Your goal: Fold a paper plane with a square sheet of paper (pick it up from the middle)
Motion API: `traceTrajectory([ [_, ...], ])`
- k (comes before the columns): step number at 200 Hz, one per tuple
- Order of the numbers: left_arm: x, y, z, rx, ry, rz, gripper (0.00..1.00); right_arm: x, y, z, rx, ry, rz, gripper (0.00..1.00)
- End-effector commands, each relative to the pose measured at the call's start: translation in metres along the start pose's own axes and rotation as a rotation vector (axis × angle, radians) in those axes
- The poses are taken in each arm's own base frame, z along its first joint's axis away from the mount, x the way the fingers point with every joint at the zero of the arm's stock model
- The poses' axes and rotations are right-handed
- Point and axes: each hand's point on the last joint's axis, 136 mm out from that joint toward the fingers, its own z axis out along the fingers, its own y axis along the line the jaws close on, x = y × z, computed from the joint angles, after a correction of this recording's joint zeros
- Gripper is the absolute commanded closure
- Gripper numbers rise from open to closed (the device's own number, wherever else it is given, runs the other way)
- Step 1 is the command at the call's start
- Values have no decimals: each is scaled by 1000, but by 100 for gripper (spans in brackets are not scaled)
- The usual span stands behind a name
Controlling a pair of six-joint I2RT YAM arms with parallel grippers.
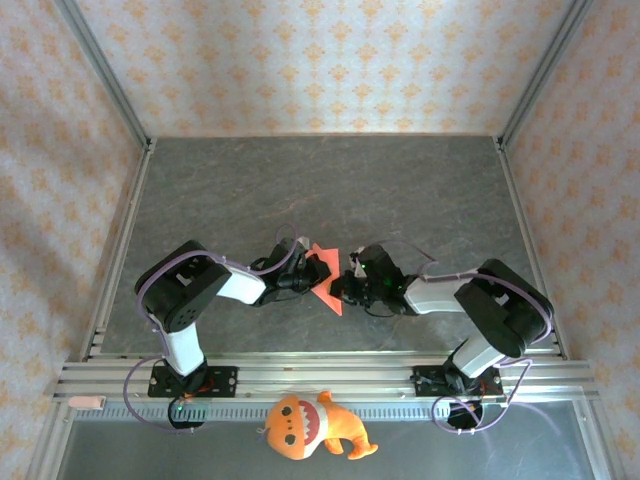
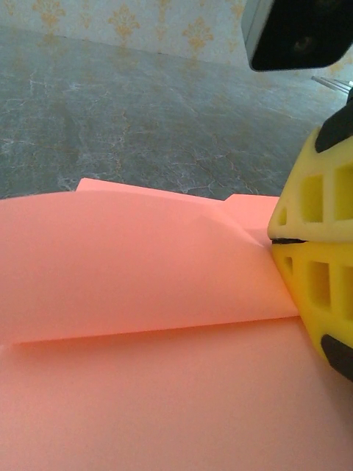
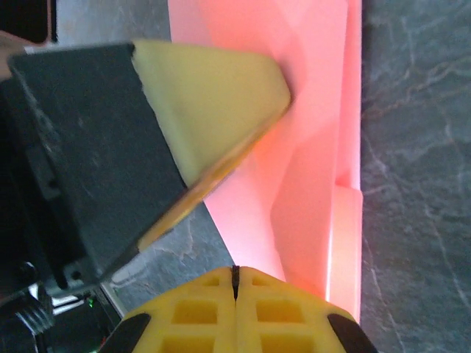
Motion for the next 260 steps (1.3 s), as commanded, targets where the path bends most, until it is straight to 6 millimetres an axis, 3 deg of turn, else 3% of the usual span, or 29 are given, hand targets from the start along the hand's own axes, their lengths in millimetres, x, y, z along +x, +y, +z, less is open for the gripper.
traceTrajectory([
  [1,8,58,0,-200,7,-27,100,-20,4,2,16,-74,54,100],
  [30,9,59,0,-203,9,-25,100,-22,-3,12,11,-74,90,100],
  [49,8,57,1,-197,11,-24,100,-14,-36,17,127,-57,111,100],
  [79,4,47,1,-188,9,2,100,20,-95,5,270,-14,149,100],
  [109,-5,17,0,-127,3,79,99,51,-114,-1,302,109,114,100],
  [132,-12,-6,-6,-96,-8,137,95,58,-112,-4,291,157,66,100],
  [149,-12,-10,-10,-92,-8,158,95,58,-109,-5,288,173,43,100],
  [178,-5,-3,-4,-98,28,159,97,56,-102,-3,268,191,16,100],
  [213,-7,28,5,-227,28,156,99,46,-96,-2,267,172,-3,100],
  [231,-2,42,6,-254,40,130,100,33,-81,-2,219,122,22,100],
  [260,6,59,0,-273,44,107,100,4,-28,-3,50,25,55,100],
])
